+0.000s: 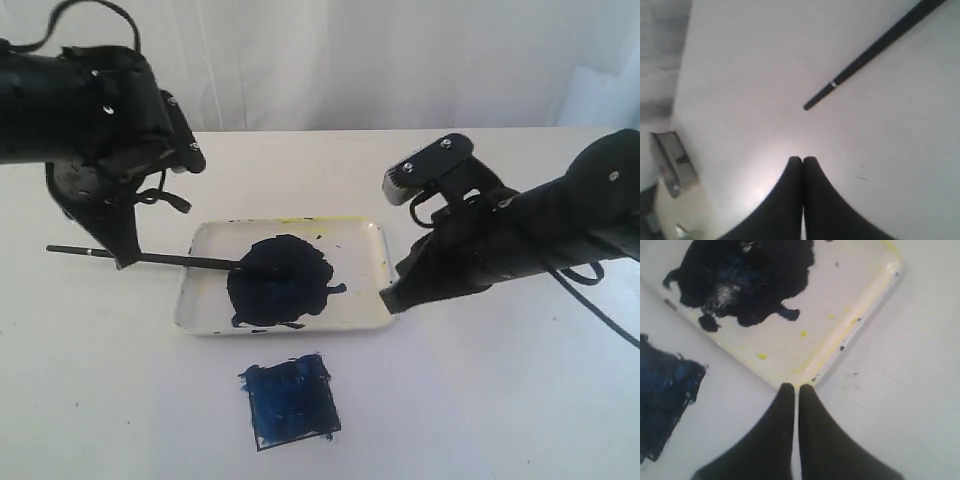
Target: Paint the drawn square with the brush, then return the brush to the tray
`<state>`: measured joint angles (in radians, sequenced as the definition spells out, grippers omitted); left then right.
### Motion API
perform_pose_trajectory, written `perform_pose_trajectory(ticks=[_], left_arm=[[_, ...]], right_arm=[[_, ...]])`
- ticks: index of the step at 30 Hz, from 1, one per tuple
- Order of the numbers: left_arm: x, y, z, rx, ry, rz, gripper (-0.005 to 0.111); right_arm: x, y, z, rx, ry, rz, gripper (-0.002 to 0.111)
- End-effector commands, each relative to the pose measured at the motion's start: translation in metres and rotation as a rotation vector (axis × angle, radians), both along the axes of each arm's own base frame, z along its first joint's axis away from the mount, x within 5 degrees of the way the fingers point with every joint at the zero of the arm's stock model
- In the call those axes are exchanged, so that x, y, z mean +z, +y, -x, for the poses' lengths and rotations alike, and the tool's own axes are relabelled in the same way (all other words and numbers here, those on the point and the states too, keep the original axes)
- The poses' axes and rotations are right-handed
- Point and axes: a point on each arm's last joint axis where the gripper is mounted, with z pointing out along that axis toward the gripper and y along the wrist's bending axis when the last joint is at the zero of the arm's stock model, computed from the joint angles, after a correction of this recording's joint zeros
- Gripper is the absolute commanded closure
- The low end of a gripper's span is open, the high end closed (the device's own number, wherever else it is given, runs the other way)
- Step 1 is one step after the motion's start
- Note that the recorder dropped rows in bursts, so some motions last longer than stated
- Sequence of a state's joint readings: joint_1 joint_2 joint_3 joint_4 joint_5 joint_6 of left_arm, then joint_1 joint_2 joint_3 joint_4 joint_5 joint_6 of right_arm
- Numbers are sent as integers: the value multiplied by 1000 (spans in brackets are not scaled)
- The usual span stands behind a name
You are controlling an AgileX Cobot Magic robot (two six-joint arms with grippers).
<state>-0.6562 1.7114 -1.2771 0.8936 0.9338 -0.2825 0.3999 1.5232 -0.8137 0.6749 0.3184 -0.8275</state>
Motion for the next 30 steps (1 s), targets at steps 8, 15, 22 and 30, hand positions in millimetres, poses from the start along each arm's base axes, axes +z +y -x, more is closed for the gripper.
perform_pose_trajectory(ticks=[8,15,22,30], left_arm=[[-8,90,0,479,479,625,107],[-11,132,9,613,517,700,107],[0,139,24,590,474,701,107],[43,140,51,523,340,736,107]], right_arm=[[41,-90,-25,-559,338,147,108],[34,-150,-16,-691,490,225,108],[34,-152,-12,-710,541,191,108],[48,-151,11,-639,502,223,108]])
